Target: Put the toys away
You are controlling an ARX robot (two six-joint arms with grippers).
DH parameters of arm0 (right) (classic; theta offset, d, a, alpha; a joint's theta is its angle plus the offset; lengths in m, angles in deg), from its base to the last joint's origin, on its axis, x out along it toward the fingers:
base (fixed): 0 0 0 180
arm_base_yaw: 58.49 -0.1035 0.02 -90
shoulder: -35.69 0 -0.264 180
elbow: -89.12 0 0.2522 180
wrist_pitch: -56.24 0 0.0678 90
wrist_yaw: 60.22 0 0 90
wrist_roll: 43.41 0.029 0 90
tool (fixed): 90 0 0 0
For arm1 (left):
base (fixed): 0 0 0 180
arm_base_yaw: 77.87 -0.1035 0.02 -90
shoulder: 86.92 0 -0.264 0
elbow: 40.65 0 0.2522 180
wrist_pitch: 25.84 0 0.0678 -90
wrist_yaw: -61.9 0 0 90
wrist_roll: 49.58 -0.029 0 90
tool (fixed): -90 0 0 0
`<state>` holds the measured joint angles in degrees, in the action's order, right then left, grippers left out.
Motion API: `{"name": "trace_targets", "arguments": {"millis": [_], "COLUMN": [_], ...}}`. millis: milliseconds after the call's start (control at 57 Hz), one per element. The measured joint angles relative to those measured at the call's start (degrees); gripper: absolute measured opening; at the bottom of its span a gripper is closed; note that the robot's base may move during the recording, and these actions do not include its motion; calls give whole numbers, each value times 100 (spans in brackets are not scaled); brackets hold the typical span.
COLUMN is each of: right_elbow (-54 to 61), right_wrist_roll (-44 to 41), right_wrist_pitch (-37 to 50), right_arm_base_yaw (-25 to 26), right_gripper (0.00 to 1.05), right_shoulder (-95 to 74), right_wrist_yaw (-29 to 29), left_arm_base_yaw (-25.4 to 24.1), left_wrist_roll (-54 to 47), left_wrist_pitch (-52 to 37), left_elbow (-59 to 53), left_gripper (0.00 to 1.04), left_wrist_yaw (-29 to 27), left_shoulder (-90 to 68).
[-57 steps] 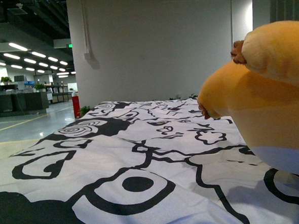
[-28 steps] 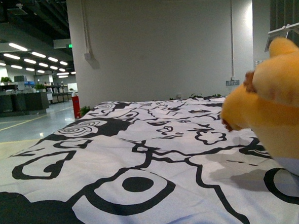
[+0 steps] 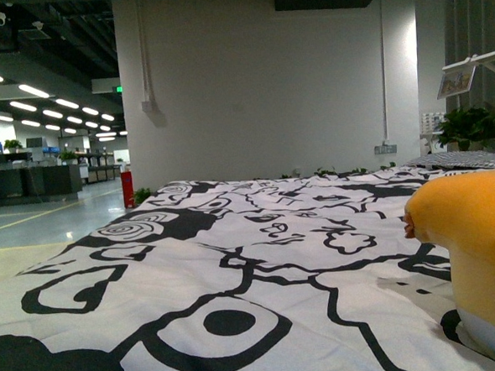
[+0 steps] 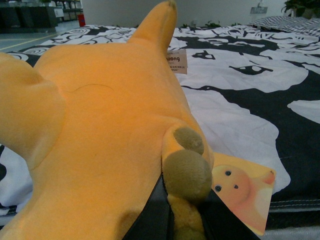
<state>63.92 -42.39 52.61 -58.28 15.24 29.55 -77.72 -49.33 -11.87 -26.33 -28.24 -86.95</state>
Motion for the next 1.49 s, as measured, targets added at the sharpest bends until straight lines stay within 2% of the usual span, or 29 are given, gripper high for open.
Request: {"name": "trace_targets", "arguments": {"millis": [667, 755, 825, 1492], "right_elbow": [750, 769, 824, 1058], "right_wrist_roll": [-48, -48, -48, -50], "right_wrist_pitch": [-170, -802, -977, -979], "right_arm_base_yaw": [0, 0, -4, -4], "right_gripper": [6, 6, 6, 6], "right_shoulder": [964, 1480, 1775, 2033], "right_wrist_yaw": [2, 4, 2, 4], "left_arm_base_yaw": [0, 0, 0, 0], "left_wrist_roll": [-2, -2, -2, -2], "left_wrist_pitch": [0, 0, 0, 0], "left_elbow": [0, 0, 0, 0], "left_gripper": [98, 98, 98, 98], "left_wrist_yaw": [0, -2, 0, 2], "left_shoulder": [-2, 0, 0, 0]}}
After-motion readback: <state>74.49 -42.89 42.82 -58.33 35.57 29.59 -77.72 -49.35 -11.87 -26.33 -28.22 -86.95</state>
